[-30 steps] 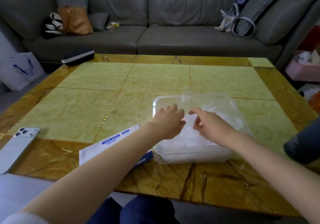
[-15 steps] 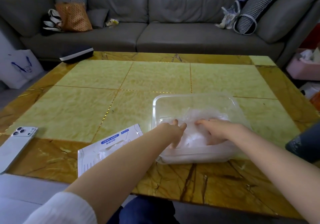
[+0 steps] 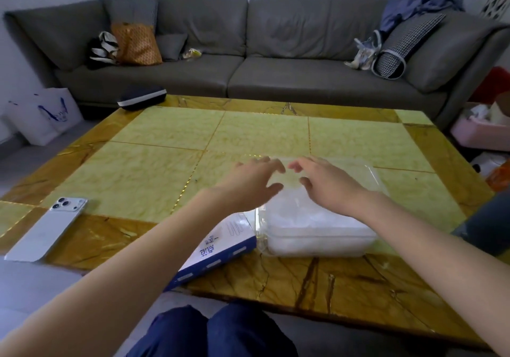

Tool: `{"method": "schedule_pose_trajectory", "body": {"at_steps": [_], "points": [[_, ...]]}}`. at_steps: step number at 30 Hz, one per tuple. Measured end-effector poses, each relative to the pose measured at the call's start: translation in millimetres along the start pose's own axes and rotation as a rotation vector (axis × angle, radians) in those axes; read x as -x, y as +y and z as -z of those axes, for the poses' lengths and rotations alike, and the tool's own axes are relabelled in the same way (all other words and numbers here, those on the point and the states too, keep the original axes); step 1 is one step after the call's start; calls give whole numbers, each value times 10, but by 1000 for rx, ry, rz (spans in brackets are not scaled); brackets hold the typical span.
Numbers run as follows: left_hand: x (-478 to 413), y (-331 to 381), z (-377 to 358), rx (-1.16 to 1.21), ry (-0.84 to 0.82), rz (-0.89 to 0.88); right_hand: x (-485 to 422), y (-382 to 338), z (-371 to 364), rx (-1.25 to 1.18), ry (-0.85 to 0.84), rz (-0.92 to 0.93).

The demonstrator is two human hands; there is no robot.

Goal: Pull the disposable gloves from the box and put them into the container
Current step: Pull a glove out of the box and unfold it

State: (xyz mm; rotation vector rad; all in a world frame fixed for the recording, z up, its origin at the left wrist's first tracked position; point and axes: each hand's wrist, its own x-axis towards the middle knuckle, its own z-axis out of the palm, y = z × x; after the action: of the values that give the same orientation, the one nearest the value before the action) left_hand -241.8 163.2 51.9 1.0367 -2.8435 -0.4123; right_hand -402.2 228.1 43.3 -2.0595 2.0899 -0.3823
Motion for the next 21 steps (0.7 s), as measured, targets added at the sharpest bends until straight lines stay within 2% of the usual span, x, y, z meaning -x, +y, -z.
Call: {"method": "schedule_pose_trajectory", "body": {"at_steps": [2, 6, 8, 11, 15, 17, 21], "points": [[187, -291, -4, 54, 83, 98, 25, -240, -61, -74, 125, 99], [547, -868, -192, 60, -71, 338, 35, -697, -340, -157, 214, 266], [727, -1046, -312, 41, -157, 394, 10, -901, -532, -170, 173, 292], [911, -1145, -485, 48, -266, 427, -64, -1117, -827, -107, 0, 251], [1100, -1184, -628, 59, -281, 371, -186, -1203, -1155, -44, -188, 156], [1145, -1189, -658, 46, -246, 351, -222, -1164, -1221, -56, -206, 99], [1187, -1215, -706, 47, -172, 365, -253, -1177, -1217, -36, -112, 66]]}}
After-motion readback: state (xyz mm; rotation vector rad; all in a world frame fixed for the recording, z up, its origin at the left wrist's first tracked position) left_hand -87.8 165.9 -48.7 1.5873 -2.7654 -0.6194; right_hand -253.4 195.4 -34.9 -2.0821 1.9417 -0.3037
